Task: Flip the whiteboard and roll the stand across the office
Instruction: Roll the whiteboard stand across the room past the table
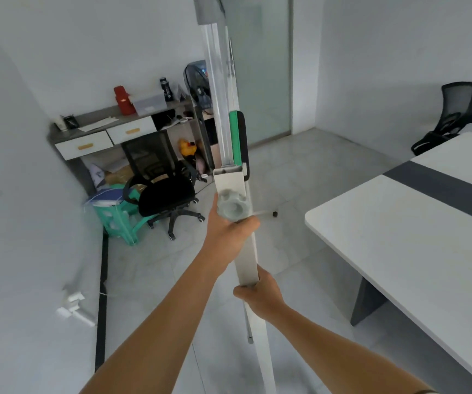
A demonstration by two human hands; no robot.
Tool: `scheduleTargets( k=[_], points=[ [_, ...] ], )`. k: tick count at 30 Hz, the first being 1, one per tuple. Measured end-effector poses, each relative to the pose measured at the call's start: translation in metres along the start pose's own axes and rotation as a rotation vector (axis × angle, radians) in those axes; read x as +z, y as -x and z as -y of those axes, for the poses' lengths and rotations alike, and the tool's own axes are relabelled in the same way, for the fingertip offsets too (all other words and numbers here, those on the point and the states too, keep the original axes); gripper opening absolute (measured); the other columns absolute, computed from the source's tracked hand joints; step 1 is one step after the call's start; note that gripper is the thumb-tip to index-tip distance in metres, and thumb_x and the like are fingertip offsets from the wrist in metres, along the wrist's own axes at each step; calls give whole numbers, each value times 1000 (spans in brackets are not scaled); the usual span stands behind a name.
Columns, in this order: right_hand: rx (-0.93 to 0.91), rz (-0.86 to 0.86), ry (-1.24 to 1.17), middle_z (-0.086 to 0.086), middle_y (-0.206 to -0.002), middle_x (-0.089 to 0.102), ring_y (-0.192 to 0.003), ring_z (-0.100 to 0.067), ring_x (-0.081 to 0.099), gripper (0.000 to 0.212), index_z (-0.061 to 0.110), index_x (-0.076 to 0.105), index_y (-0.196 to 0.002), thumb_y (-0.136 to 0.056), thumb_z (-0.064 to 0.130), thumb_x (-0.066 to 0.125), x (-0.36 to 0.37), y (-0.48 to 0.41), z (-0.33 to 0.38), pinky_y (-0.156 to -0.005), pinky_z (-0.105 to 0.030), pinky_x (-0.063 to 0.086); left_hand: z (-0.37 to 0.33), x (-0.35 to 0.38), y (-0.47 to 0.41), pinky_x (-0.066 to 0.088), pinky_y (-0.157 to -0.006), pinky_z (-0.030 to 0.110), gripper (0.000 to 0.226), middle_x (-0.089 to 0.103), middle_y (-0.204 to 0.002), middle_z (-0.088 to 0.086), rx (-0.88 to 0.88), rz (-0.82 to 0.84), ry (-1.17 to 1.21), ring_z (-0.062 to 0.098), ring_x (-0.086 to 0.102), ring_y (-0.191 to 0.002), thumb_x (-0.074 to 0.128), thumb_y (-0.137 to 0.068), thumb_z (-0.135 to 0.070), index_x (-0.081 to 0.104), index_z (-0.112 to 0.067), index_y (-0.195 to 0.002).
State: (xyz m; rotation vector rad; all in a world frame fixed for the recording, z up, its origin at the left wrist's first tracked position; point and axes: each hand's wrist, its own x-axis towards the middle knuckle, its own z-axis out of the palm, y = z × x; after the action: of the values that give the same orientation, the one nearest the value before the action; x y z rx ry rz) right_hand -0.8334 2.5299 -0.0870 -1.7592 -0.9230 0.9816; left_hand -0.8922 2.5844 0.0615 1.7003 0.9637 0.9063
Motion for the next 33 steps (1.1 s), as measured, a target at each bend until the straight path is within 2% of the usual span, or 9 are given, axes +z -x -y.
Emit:
scheduleTargets(
  k=[5, 10, 13, 18, 21, 25, 28, 33],
  points=[
    [28, -36, -5, 10, -59, 41, -53, -13, 42, 33, 40, 37, -64, -61, 23, 64, -1, -106, 30, -52, -30, 34, 6, -1, -106, 44, -54, 11, 30, 51, -75, -5, -15, 34, 5, 5, 52, -67, 66, -76, -2, 48, -24, -87],
    [60, -95, -7, 8, -60, 46, -53, -14, 45, 27, 36, 42, -66, -62, 23, 65, -3, -210, 52, -49, -27, 35, 26, -1, -214, 44, -62, 21, 28, 49, -76, -3, 23, 115, 61, -3, 50, -59, 65, -75, -2, 50, -20, -89],
    [72, -154, -23, 6, -60, 45, -54, -16, 44, 24, 31, 44, -67, -60, 23, 65, 2, -286, 66, -49, -27, 34, 43, -4, -293, 42, -59, 18, 29, 50, -77, -5, 49, 146, 94, 2, 51, -64, 65, -74, -2, 50, -16, -94],
    [109, -205, -65, 6, -55, 43, -52, -15, 41, 27, 30, 44, -63, -62, 14, 66, -1, -367, 85, -52, -28, 32, 58, -1, -382, 42, -54, 5, 35, 49, -73, -7, 141, 223, 157, -9, 51, -55, 65, -69, 8, 48, -9, -96],
    [128, -222, -88, 3, -58, 44, -55, -15, 42, 27, 26, 46, -64, -66, 9, 67, -5, -430, 109, -53, -27, 33, 69, -2, -456, 41, -53, 5, 33, 49, -72, -7, 138, 285, 165, -8, 51, -53, 64, -70, 10, 50, -7, -94],
    [158, -252, -91, 1, -60, 46, -56, -17, 44, 22, 23, 48, -68, -63, 13, 67, -11, -508, 123, -55, -29, 34, 81, 6, -536, 41, -51, 5, 32, 52, -73, -6, 137, 315, 169, -7, 51, -54, 64, -71, 7, 53, -2, -100],
    [162, -275, -109, 3, -61, 48, -56, -16, 46, 25, 28, 49, -70, -65, 14, 69, -19, -566, 133, -53, -27, 36, 90, 15, -597, 42, -53, 6, 35, 51, -73, -8, 160, 332, 186, -6, 51, -55, 65, -71, 6, 51, -15, -96],
    [137, -299, -125, 6, -62, 48, -56, -13, 46, 30, 33, 46, -71, -66, 14, 69, -36, -666, 146, -51, -25, 36, 103, 32, -699, 39, -51, 7, 29, 45, -66, -9, 173, 363, 157, -4, 47, -51, 64, -67, -1, 44, -10, -85]
  ],
)
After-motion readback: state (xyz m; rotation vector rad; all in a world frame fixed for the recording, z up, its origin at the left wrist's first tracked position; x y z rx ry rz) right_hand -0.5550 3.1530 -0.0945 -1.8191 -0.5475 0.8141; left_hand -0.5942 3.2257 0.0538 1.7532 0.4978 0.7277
